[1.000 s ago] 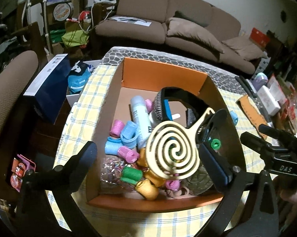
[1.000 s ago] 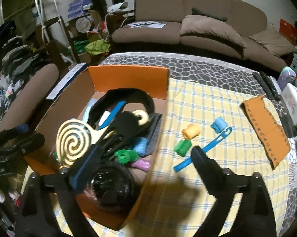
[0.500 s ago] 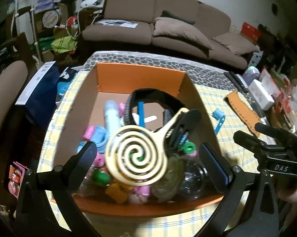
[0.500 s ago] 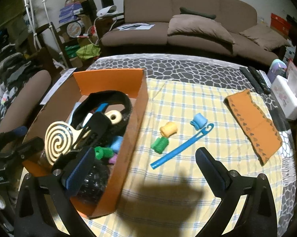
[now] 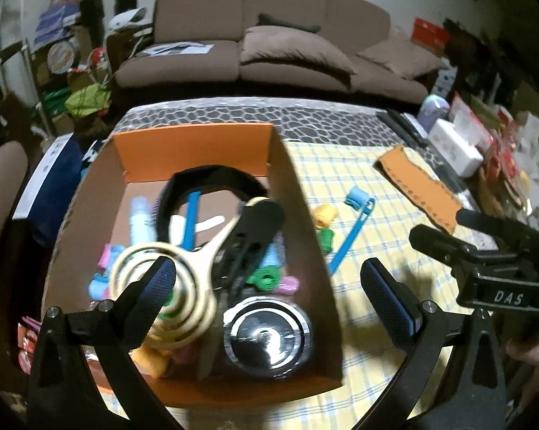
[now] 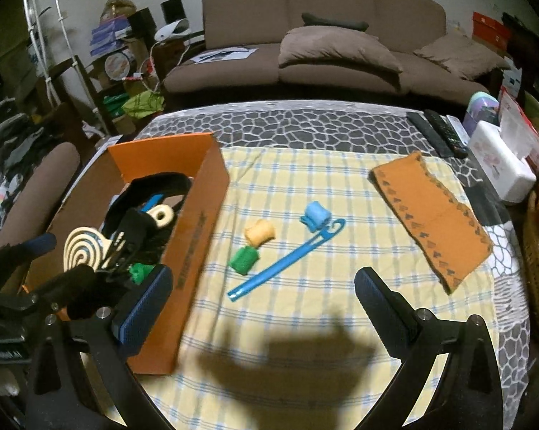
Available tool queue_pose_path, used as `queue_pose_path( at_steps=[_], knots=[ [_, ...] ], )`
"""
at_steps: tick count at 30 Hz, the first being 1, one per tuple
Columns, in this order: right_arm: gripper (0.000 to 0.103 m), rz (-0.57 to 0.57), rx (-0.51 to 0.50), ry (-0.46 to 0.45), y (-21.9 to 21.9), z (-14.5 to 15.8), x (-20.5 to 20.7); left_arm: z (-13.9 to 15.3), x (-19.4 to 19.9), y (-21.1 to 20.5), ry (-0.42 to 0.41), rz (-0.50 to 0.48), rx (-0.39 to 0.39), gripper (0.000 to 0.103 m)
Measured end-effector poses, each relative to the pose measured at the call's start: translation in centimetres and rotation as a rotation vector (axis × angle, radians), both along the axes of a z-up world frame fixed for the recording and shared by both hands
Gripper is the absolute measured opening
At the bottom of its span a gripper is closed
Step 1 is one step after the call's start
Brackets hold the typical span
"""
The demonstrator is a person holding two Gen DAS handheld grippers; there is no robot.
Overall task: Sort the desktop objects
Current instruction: 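Withdraw both grippers from the box toward the loose spools on the cloth, then close the right gripper on the orange spool while the left gripper approaches the blue spool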
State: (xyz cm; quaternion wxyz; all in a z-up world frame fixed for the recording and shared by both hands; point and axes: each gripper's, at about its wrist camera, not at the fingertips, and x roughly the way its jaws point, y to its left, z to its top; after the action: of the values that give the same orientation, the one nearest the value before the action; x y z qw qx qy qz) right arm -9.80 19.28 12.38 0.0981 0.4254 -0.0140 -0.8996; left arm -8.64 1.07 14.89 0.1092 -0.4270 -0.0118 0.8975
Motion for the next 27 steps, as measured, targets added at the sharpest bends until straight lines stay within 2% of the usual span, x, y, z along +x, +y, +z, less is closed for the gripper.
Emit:
queue_pose_path(
  at_steps=[12,20,24,27],
  knots=[
    [0.102,-0.097,-0.051,-0.027,7.2,-0.6,-0.5,-0.2,-1.9,6.3,0.005,-0.084,-0.038,0.103],
    [0.102,-0.145,-0.083,-0.034,11.0,-1.1,-0.4,-1.1,-4.5,10.6,-0.02,-0.139,-0.11,0.103],
    [0.102,-0.15,-0.082,-0.045,11.9,-1.8,-0.6,-1.1,-5.8,11.6,-0.032,-0.141,-0.114,0.103],
    [0.102,-0.148,-0.086,-0.048,12.1,-2.2,-0.8,-0.9,-6.6,11.4,-0.038,-0.126,-0.088,0.103]
  ],
)
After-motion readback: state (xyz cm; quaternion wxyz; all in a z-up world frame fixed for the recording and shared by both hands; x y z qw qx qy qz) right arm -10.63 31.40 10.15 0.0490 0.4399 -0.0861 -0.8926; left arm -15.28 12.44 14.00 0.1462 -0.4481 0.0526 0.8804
